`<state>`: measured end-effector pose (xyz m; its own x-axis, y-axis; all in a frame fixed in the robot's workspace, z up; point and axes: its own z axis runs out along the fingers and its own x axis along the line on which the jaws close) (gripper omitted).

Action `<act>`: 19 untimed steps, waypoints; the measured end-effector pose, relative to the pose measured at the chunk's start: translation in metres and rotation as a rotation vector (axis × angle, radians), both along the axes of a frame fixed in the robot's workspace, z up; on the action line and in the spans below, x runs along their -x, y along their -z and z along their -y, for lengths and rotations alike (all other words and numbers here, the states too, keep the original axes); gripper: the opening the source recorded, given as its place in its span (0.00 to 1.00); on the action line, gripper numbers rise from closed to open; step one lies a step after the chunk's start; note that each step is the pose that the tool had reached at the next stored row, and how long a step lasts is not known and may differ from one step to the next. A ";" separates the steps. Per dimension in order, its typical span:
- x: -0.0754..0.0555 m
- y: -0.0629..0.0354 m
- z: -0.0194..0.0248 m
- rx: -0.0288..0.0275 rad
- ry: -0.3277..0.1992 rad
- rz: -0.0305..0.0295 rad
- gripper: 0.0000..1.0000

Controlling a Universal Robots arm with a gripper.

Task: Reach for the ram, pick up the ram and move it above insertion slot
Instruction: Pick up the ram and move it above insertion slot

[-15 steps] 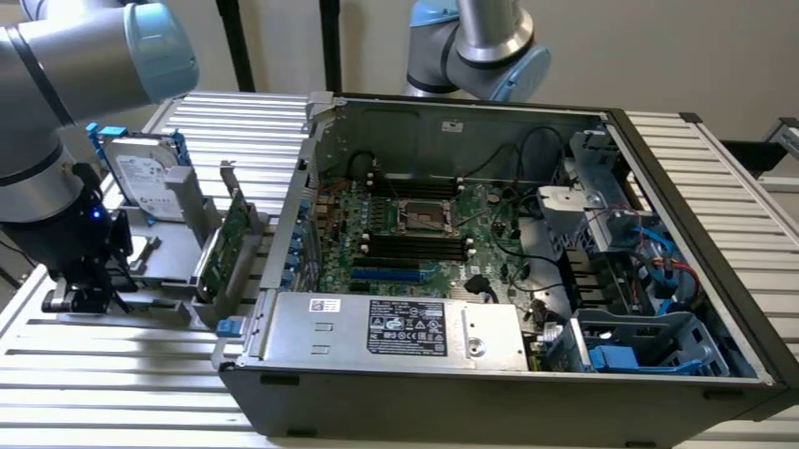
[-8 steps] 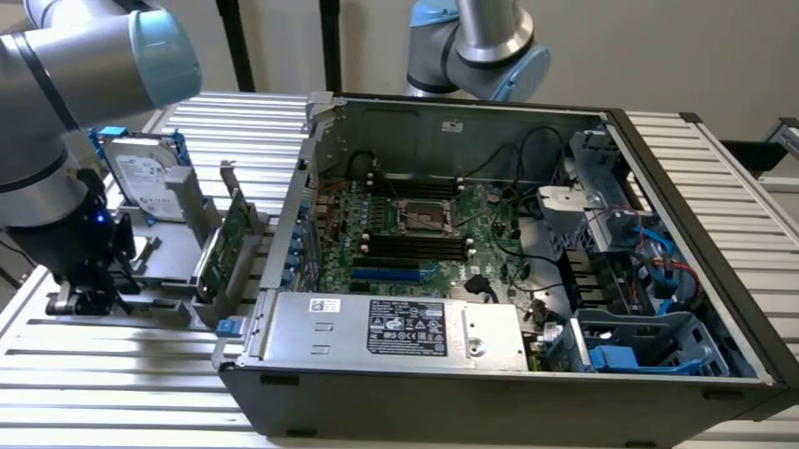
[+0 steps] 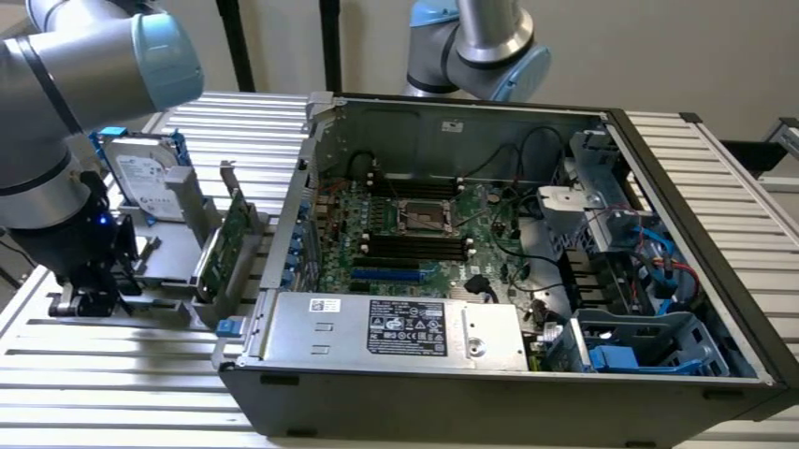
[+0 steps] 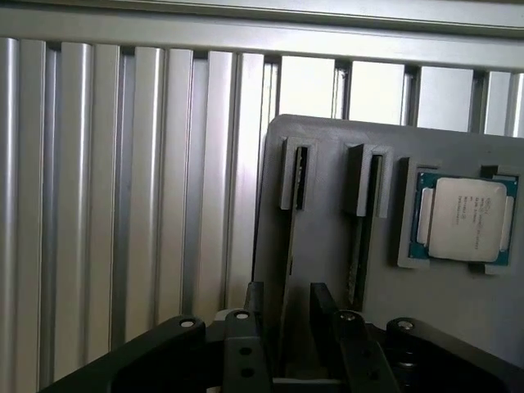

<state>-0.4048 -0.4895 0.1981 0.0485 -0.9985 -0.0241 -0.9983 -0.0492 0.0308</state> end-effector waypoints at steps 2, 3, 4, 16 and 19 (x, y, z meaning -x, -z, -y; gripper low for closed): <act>0.000 0.0004 0.0000 -0.0001 0.000 0.0000 0.34; 0.000 0.0005 0.0000 -0.0001 0.000 0.0001 0.28; 0.000 0.0005 0.0000 -0.0001 0.000 0.0000 0.22; -0.001 0.0008 0.0000 -0.0001 0.021 -0.0004 0.14; -0.001 0.0009 0.0000 -0.0001 0.041 -0.0005 0.14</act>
